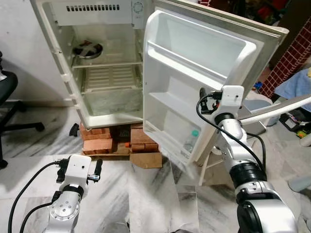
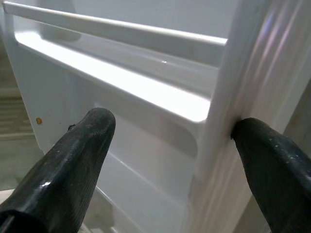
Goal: Restocking fridge
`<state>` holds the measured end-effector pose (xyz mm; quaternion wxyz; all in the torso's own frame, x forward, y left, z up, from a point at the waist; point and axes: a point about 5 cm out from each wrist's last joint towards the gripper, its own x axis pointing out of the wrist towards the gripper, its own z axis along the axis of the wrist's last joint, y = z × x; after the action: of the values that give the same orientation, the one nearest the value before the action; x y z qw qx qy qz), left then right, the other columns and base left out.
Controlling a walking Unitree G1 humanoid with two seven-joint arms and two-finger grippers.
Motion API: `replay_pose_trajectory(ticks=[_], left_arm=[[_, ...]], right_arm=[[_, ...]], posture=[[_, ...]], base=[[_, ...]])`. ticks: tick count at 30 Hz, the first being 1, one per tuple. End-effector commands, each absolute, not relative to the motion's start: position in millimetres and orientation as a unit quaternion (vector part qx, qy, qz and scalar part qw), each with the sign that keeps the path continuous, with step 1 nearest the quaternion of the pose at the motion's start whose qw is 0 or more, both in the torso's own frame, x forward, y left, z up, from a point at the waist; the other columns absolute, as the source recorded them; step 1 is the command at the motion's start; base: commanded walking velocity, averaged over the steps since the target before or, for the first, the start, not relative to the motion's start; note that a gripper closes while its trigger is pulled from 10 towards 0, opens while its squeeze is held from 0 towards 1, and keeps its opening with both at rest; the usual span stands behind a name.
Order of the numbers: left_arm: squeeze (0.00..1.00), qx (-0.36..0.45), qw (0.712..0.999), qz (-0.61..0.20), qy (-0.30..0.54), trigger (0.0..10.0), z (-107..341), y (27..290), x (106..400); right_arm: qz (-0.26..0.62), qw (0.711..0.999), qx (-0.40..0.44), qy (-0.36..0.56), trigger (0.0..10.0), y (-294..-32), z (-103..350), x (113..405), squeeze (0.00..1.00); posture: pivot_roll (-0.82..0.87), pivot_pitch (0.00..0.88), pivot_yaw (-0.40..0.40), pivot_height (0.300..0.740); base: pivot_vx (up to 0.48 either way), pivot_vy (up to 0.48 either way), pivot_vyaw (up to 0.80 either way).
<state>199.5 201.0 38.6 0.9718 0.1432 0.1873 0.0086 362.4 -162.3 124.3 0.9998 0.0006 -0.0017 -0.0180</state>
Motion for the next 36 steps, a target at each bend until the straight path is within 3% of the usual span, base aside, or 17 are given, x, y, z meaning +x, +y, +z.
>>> replay_pose_trajectory(ticks=[1, 4, 5, 7, 8, 9, 11, 15, 18, 19, 20, 25, 27, 30, 32, 35, 36], left_arm=[[0.00, 0.149, 0.972, 0.007, 0.182, 10.0, 42, 199, 200], [0.00, 0.149, 0.972, 0.006, 0.182, 10.0, 43, 199, 199], [0.00, 0.149, 0.972, 0.007, 0.181, 10.0, 44, 200, 200], [0.00, 0.149, 0.972, 0.009, 0.181, 10.0, 44, 201, 200], [0.00, 0.149, 0.972, 0.011, 0.180, 10.0, 44, 202, 199], [0.00, 0.149, 0.972, 0.011, 0.180, 10.0, 44, 202, 199], [0.00, 0.149, 0.972, 0.013, 0.181, 10.0, 43, 203, 199], [0.00, 0.148, 0.972, 0.013, 0.184, 10.0, 42, 202, 197], [0.00, 0.147, 0.971, 0.009, 0.188, 10.0, 40, 201, 195], [0.00, 0.147, 0.971, 0.009, 0.189, 10.0, 40, 201, 194], [0.00, 0.146, 0.971, 0.007, 0.190, 10.0, 39, 201, 194], [0.00, 0.143, 0.972, 0.003, 0.189, 10.0, 39, 201, 193], [0.00, 0.141, 0.972, 0.000, 0.188, 10.0, 39, 200, 194], [0.00, 0.136, 0.973, -0.002, 0.186, 10.0, 39, 199, 194], [0.00, 0.120, 0.975, 0.000, 0.184, 10.0, 38, 198, 195], [0.00, 0.115, 0.978, 0.005, 0.176, 10.0, 40, 196, 197], [0.00, 0.114, 0.979, 0.005, 0.170, 10.0, 41, 196, 197]], right_arm=[[-0.007, 1.000, 0.005, -0.018, 10.0, -156, 133, 368, 0.00], [0.107, 0.989, 0.090, -0.047, 10.0, -123, 148, 371, 0.00], [0.181, 0.972, 0.134, -0.061, 10.0, -106, 156, 367, 0.00], [0.239, 0.954, 0.168, -0.064, 10.0, -96, 160, 361, 0.00], [0.317, 0.925, 0.198, -0.067, 10.0, -86, 166, 348, 0.00], [0.317, 0.925, 0.198, -0.067, 10.0, -86, 166, 348, 0.00], [0.404, 0.887, 0.215, -0.056, 10.0, -80, 168, 326, 0.00], [0.466, 0.864, 0.189, -0.020, 10.0, -83, 155, 301, 0.00], [0.494, 0.855, 0.147, 0.061, 10.0, -104, 117, 272, 0.00], [0.509, 0.845, 0.139, 0.091, 10.0, -111, 106, 261, 0.00], [0.545, 0.815, 0.125, 0.151, 10.0, -121, 90, 237, 0.00], [0.591, 0.763, 0.081, 0.249, 10.0, -140, 67, 198, 0.00], [0.577, 0.770, 0.065, 0.266, 10.0, -147, 60, 197, 0.00], [0.523, 0.805, 0.003, 0.278, 10.0, -159, 47, 211, 0.00], [0.453, 0.851, -0.053, 0.261, 10.0, -166, 43, 231, 0.00], [0.324, 0.925, -0.014, 0.197, 10.0, -171, 56, 264, 0.00], [0.301, 0.936, -0.012, 0.183, 10.0, -172, 60, 269, 0.00]], posture=[[0.24, 0.032, -0.056, 0.740], [0.24, 0.034, -0.055, 0.740], [0.24, 0.033, -0.058, 0.740], [0.24, 0.032, -0.060, 0.740], [0.24, 0.030, -0.063, 0.740], [0.24, 0.030, -0.063, 0.740], [0.23, 0.028, -0.066, 0.740], [0.22, 0.025, -0.066, 0.740], [0.21, 0.020, -0.061, 0.740], [0.21, 0.019, -0.060, 0.740], [0.20, 0.017, -0.058, 0.740], [0.20, 0.009, -0.056, 0.740], [0.20, 0.005, -0.055, 0.740], [0.19, 0.000, -0.054, 0.740], [0.20, 0.000, -0.053, 0.740], [0.20, 0.000, -0.059, 0.740], [0.20, 0.000, -0.062, 0.740]], base=[[0.000, 0.000, 0.00], [0.000, 0.000, 0.00], [0.000, 0.000, 0.00], [0.000, 0.000, 0.00], [0.000, 0.000, 0.00], [0.000, 0.000, 0.00], [0.000, 0.000, 0.00], [0.000, 0.000, 0.00], [0.000, 0.000, 0.00], [0.000, 0.000, 0.00], [0.000, 0.000, 0.00], [0.000, 0.000, 0.00], [0.000, 0.000, 0.00], [0.000, 0.000, 0.00], [0.000, 0.000, 0.00], [0.000, 0.144, 0.00], [0.000, 0.472, 0.00]])
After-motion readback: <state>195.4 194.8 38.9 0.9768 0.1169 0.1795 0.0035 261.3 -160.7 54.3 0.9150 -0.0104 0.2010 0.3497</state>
